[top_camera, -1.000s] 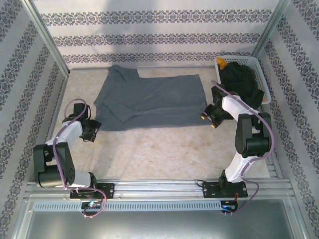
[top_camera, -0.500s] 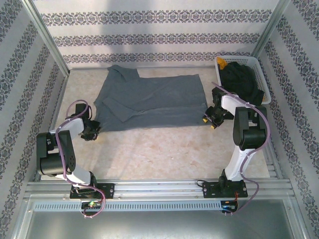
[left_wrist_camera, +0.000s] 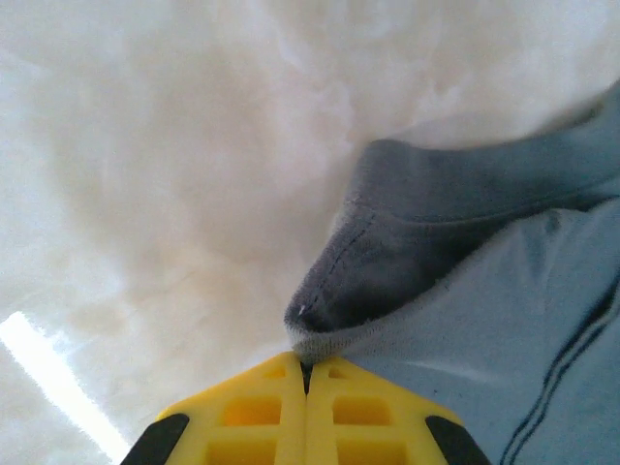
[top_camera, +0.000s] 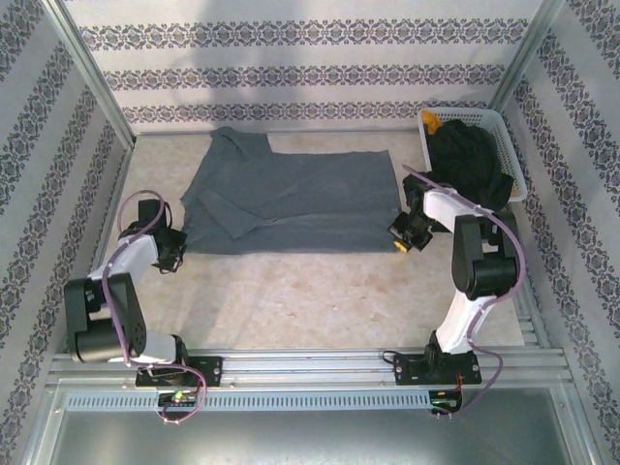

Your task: Fold and stack the t-shirts

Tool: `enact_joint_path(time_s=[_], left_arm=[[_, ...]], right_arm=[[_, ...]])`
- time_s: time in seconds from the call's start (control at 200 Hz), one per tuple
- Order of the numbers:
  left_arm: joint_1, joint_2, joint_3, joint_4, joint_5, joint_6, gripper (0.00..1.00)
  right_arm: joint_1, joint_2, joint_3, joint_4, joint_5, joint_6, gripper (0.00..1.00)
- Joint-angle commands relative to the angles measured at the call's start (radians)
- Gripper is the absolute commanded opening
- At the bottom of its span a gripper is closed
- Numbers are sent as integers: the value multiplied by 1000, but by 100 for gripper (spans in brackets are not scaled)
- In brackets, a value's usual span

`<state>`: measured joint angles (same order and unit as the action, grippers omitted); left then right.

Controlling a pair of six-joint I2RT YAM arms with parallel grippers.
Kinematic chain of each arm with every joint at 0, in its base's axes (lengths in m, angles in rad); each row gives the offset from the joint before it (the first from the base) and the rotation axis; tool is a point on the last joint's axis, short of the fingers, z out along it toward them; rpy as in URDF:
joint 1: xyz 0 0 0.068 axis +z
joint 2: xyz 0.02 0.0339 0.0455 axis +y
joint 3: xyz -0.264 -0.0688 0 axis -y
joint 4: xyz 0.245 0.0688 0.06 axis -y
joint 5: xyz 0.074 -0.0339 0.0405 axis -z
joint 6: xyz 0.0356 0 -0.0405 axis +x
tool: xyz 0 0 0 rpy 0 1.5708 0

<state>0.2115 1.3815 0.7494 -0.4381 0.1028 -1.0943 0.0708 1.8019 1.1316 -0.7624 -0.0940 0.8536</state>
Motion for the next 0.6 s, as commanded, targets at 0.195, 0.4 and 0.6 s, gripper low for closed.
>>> enact_joint_path(time_s=[0.195, 0.4, 0.6], left_arm=[[12, -268, -147, -286, -200, -118, 0], [12, -426, -242, -379, -223, -206, 0], [11, -511, -211, -444, -208, -183, 25]], right_arm=[[39, -244, -273, -77, 26, 50, 0], [65, -369, -406, -117, 19, 62, 0], [72, -487, -427, -155, 33, 60, 20]])
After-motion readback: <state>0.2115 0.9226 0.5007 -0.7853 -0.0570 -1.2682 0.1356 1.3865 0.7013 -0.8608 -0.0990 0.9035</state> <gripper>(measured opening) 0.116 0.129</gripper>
